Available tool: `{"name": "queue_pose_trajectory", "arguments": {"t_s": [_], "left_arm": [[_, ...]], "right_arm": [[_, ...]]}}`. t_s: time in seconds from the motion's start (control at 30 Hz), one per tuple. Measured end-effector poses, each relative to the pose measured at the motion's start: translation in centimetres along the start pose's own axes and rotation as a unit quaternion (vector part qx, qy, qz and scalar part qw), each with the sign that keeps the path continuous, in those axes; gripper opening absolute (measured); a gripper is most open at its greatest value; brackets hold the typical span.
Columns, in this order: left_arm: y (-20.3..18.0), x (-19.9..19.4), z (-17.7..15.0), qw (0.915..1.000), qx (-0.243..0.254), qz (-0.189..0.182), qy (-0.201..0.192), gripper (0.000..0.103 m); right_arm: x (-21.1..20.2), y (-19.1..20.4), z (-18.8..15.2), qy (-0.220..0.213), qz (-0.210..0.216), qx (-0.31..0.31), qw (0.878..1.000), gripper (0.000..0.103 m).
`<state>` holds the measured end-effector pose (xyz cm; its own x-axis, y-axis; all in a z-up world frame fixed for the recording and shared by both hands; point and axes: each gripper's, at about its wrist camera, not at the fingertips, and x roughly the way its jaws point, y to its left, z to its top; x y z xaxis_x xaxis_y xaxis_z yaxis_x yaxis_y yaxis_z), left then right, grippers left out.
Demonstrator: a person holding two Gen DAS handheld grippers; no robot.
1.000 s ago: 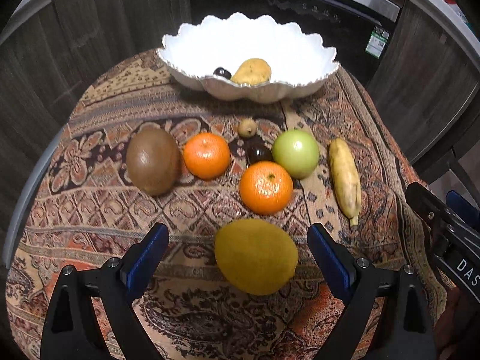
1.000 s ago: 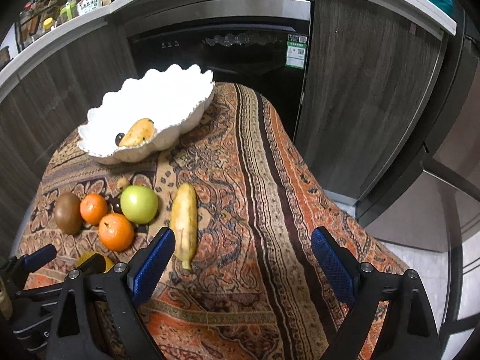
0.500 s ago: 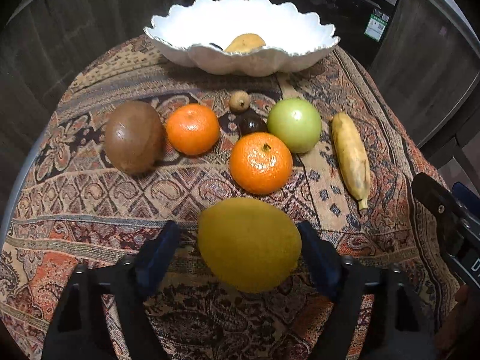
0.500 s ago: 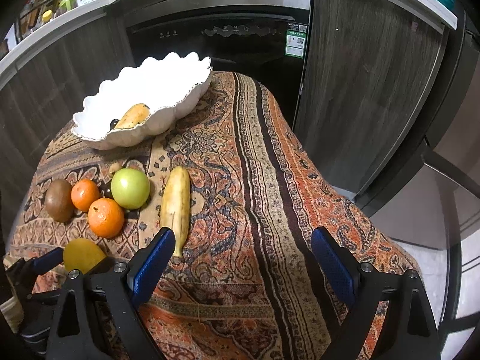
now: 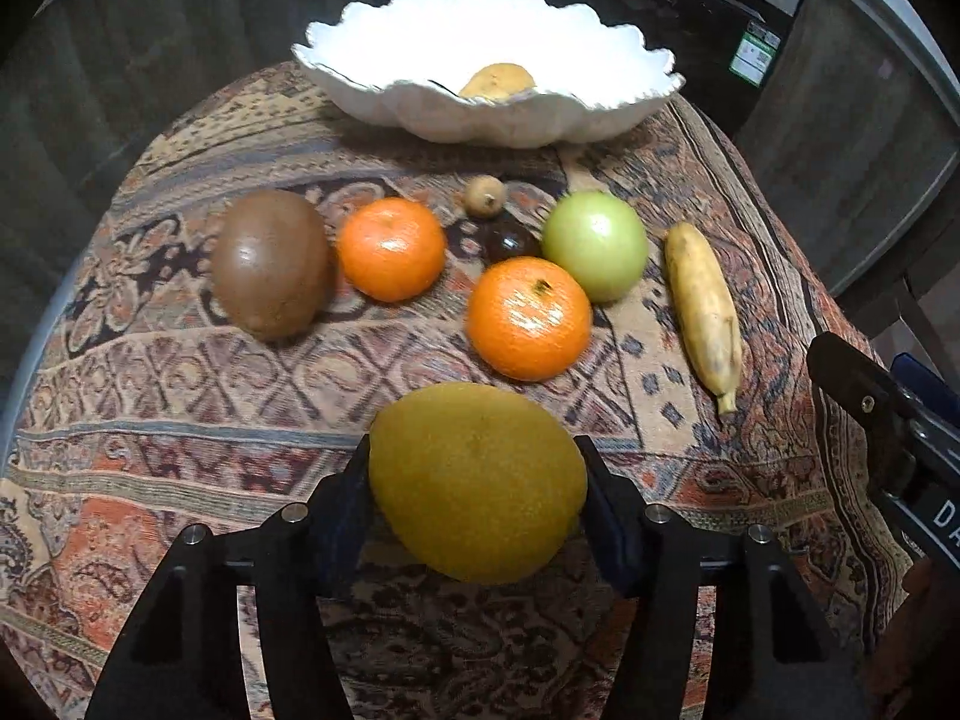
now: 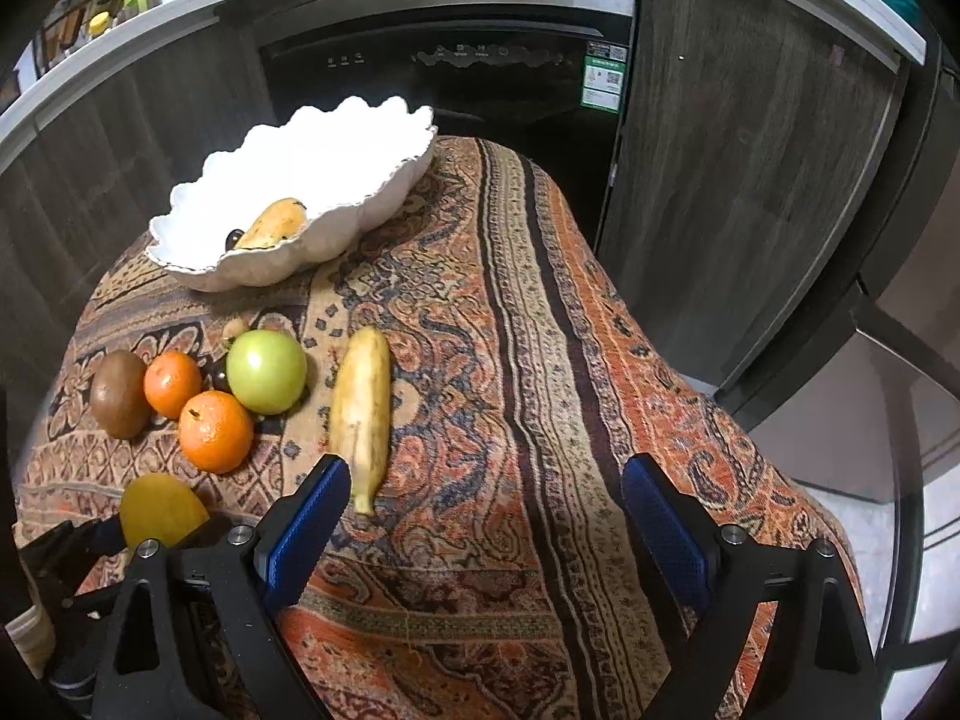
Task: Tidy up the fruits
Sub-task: 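Grasp the yellow pomelo with the left gripper while the right gripper grasps the banana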
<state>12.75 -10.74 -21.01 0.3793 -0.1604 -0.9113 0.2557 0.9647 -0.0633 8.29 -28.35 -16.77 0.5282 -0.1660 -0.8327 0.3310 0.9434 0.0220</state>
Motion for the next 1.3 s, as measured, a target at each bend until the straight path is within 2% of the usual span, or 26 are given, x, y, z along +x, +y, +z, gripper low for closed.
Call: {"name": "queue_pose_trajectory", "arguments": {"t_s": [0.4,0.57,0.8,1.0,1.3], "left_arm": [[3.7,-1.7,0.8,0.9982,-0.042,0.029,-0.031,0.060],[4.6,-1.4,0.7,0.9977,-0.054,0.030,-0.029,0.060],[4.9,-1.1,0.7,0.9974,-0.060,0.031,-0.028,0.060],[4.9,-1.1,0.7,0.9972,-0.059,0.036,-0.027,0.060],[4.7,-1.9,0.8,0.9971,-0.056,0.040,-0.033,0.060]], "right_arm": [[2.5,3.8,2.0,0.005,0.023,-0.034,0.999,0.090],[4.2,4.9,2.1,0.021,0.022,-0.046,0.998,0.072],[6.0,5.5,1.7,0.041,0.020,-0.054,0.997,0.059],[6.8,5.5,1.2,0.049,0.026,-0.055,0.997,0.032],[5.6,5.1,1.4,0.039,0.036,-0.052,0.997,0.031]]}}
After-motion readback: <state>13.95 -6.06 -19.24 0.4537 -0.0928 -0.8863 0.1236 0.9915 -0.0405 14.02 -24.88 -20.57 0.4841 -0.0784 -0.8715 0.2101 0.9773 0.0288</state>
